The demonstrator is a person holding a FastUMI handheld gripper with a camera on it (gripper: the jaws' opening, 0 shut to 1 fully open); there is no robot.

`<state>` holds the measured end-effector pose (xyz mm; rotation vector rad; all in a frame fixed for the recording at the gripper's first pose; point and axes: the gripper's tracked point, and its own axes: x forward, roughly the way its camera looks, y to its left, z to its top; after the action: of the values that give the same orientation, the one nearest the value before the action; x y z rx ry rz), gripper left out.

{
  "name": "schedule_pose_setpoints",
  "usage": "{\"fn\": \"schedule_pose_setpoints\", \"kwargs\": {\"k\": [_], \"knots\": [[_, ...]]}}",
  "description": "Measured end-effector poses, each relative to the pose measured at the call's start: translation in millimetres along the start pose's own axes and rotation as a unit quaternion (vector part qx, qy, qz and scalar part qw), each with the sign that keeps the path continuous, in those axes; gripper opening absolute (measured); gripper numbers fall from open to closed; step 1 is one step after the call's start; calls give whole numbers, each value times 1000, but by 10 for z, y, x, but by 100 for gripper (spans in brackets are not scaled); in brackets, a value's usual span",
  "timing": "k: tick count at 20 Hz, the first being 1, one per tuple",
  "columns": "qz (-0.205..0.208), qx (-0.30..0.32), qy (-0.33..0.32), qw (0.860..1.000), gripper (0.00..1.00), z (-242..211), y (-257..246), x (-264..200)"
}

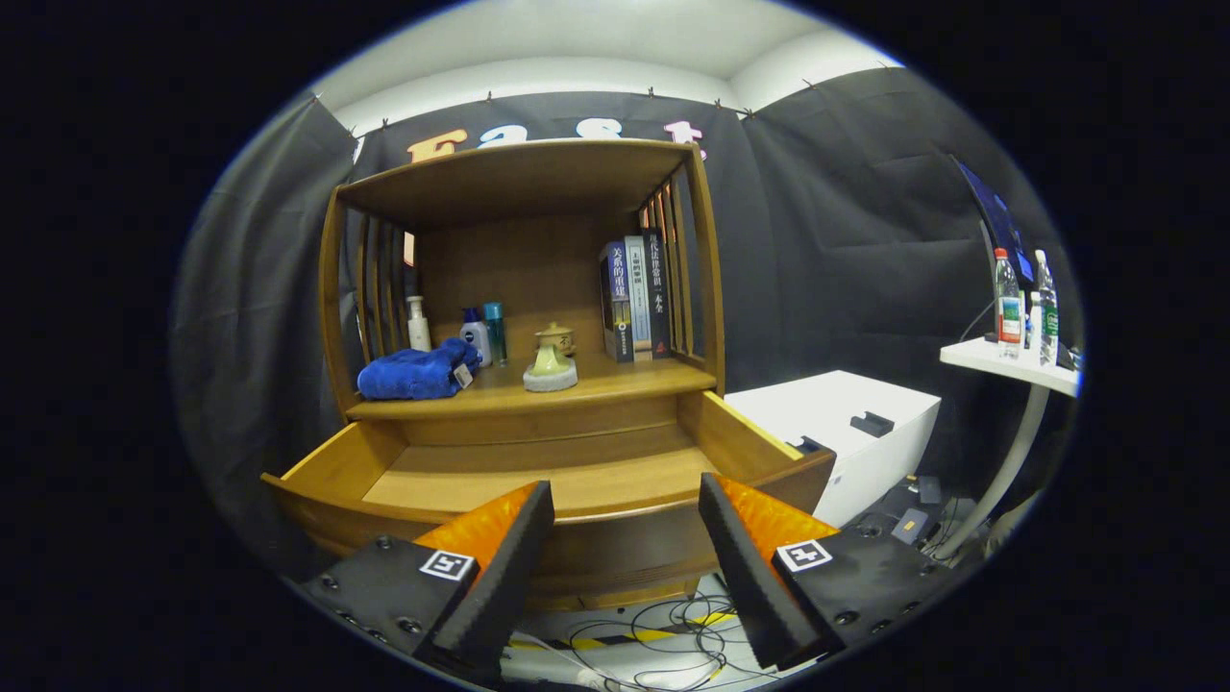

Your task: Pull open the drawer, take out the items inside it, and place them on the countertop above the cabinet.

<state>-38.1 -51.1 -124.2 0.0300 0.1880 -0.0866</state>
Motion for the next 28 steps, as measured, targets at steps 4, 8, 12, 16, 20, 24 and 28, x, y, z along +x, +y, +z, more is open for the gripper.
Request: {"fn": "schedule_pose_setpoints", "kwargs": {"k": [4, 8, 12, 16, 20, 24, 28], "knots": [[0, -3, 16, 1000, 98, -224, 3, 60], [5, -14, 29, 999, 98, -377, 44, 160], [10, -37, 33, 999, 99, -464, 98, 203], [18, -26, 30, 999, 98, -458, 109, 224], [11, -36, 27, 999, 98, -424, 60, 303], [15, -27, 26, 999, 97, -391, 37, 397], [21, -26, 24, 999, 97, -383, 40, 440]]}}
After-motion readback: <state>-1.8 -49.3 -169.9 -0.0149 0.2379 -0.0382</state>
